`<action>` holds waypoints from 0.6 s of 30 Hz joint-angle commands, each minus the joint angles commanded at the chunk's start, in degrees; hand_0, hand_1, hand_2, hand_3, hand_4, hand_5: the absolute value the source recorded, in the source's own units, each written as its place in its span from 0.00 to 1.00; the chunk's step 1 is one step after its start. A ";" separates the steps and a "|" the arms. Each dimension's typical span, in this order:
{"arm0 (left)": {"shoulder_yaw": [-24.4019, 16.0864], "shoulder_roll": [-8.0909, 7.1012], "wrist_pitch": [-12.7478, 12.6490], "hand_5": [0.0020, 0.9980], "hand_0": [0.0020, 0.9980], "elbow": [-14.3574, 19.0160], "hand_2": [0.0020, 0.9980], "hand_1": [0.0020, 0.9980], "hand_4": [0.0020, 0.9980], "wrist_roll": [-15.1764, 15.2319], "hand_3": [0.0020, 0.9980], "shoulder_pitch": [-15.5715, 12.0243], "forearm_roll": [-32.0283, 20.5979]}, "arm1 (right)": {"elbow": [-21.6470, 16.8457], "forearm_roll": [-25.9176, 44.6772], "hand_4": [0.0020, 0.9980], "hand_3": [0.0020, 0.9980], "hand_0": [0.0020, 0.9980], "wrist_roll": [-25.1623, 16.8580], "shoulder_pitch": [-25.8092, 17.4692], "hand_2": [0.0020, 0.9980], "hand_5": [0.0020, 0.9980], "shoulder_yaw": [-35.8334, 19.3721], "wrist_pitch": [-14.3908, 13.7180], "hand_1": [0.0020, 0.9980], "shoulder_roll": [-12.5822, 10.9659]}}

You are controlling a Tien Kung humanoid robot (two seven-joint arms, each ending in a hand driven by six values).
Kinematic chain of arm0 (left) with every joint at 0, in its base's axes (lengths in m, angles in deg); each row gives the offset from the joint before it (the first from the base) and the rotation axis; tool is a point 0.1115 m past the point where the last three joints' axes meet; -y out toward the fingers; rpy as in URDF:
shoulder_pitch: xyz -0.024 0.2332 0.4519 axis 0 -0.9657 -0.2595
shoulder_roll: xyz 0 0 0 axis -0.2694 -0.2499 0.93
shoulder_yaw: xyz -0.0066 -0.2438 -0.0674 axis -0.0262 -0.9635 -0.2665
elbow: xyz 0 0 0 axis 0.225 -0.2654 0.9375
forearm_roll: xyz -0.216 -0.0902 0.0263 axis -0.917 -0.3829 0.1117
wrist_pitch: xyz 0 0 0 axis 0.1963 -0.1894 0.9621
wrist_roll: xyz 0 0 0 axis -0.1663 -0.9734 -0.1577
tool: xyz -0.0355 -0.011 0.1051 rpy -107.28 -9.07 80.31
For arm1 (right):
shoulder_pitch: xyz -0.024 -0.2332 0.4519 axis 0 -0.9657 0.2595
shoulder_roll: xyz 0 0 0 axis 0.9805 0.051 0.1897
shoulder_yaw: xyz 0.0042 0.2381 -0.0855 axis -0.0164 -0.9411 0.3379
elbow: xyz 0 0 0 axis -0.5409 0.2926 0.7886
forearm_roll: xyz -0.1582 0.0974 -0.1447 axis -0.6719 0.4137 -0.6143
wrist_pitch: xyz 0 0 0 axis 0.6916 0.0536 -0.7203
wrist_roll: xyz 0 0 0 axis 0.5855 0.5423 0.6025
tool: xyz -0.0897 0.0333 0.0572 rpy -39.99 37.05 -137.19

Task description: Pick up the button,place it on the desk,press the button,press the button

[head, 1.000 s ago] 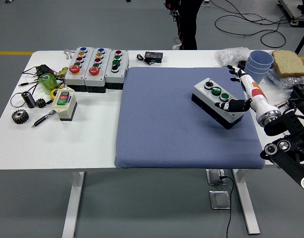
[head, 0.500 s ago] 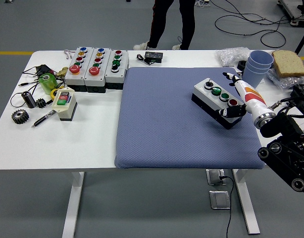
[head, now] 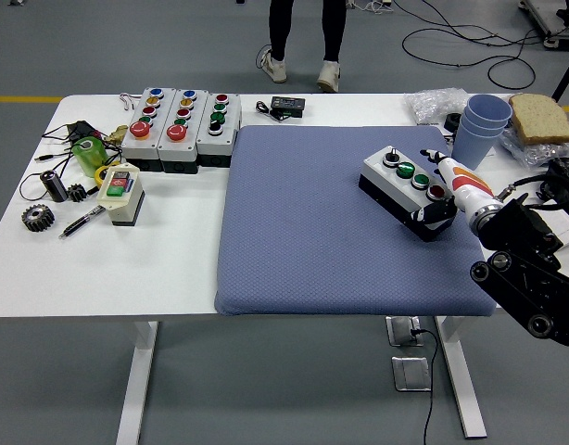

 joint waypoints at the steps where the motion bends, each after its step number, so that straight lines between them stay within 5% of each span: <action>1: 0.02 -0.01 0.00 0.64 0.62 0.00 0.67 0.66 0.33 0.01 0.59 0.00 -0.02 | 0.33 0.01 1.00 0.91 0.94 0.27 0.27 0.94 0.08 0.10 0.41 0.86 0.09; 2: 0.06 -0.02 0.00 0.64 0.62 0.00 0.67 0.66 0.33 0.02 0.59 -0.01 -0.08 | 0.69 -0.06 1.00 0.88 0.89 0.62 0.57 0.88 0.10 0.19 0.90 0.80 0.19; 7: 0.52 -0.08 -0.03 0.64 0.62 0.00 0.67 0.66 0.33 0.14 0.59 0.09 -0.67 | 3.30 -1.75 1.00 0.88 0.89 4.01 2.53 0.88 0.10 1.07 4.23 0.80 0.88; 8: 0.61 -0.09 -0.04 0.64 0.62 0.00 0.67 0.66 0.33 0.16 0.59 0.12 -0.82 | 3.63 -2.16 0.99 0.82 0.72 4.42 2.74 0.68 0.10 1.22 4.53 0.57 0.96; 13: 0.78 -0.13 -0.05 0.64 0.62 0.00 0.67 0.66 0.33 0.23 0.59 0.23 -1.17 | 4.52 -4.28 0.99 0.82 0.72 5.51 3.47 0.68 0.10 2.03 5.45 0.57 1.16; 14: 0.83 -0.13 -0.05 0.65 0.62 0.00 0.67 0.66 0.34 0.24 0.59 0.25 -1.25 | 4.72 -5.13 1.00 0.73 0.50 5.77 3.67 0.55 0.12 2.33 5.82 0.39 1.17; 18: 0.86 -0.12 -0.05 0.65 0.62 0.00 0.67 0.66 0.34 0.24 0.59 0.34 -1.30 | 4.96 -9.22 1.00 0.73 0.50 6.45 4.21 0.55 0.12 3.24 6.34 0.39 1.01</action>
